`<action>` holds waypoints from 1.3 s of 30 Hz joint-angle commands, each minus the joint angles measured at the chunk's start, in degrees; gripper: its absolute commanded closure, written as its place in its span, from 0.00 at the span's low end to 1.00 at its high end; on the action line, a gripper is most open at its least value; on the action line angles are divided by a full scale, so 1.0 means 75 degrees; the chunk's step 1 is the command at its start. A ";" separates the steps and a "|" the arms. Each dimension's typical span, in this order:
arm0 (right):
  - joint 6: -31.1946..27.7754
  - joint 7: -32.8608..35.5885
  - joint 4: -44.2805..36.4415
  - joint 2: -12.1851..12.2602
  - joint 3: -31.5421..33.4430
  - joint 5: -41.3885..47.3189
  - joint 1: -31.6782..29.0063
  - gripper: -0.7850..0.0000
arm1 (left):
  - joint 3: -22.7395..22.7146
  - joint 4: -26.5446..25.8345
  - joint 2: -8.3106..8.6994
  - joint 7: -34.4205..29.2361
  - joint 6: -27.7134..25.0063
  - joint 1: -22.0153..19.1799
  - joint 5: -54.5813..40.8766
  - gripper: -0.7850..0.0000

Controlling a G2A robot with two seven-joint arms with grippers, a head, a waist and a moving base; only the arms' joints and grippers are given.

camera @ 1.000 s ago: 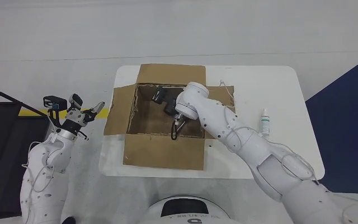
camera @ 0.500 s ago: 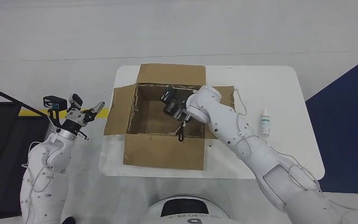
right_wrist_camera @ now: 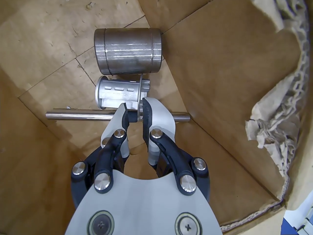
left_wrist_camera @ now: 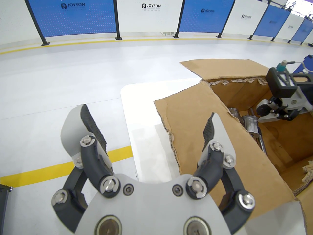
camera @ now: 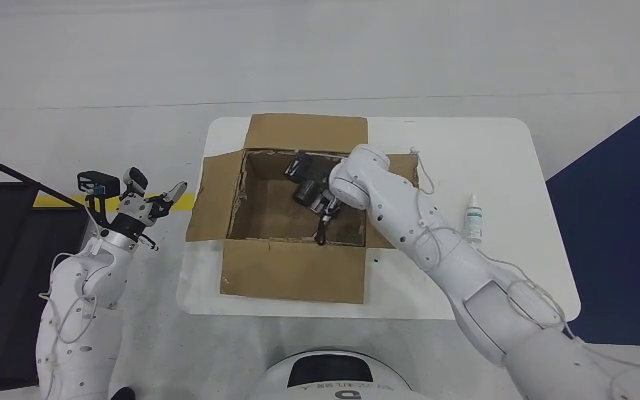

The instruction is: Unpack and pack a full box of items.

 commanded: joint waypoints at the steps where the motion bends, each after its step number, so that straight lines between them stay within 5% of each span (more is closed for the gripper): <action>1: 0.0046 0.0023 0.0171 -0.0045 -0.0041 0.0032 0.0085 0.78 | 0.0000 0.0000 0.0000 0.0000 0.0000 0.0000 0.0000 0.00; 10: -0.0051 0.0043 0.0920 -0.0274 -0.0247 0.0335 0.0428 0.75 | 0.0000 0.0000 0.0000 0.0000 0.0000 0.0000 0.0000 0.00; 15: 0.0016 -0.0001 0.1272 -0.0406 -0.0378 0.0377 0.0593 1.00 | 0.0000 0.0000 0.0000 0.0000 0.0000 0.0000 0.0000 0.00; 23: 0.0007 -0.0154 0.1421 -0.0511 -0.0416 0.0399 0.0696 1.00 | 0.0000 0.0000 0.0000 0.0000 0.0000 0.0000 0.0000 0.00; 39: -0.0128 -0.0195 -0.1723 0.0330 0.1100 -0.0616 -0.1160 1.00 | 0.0000 0.0000 0.0000 0.0000 0.0000 0.0000 0.0000 0.00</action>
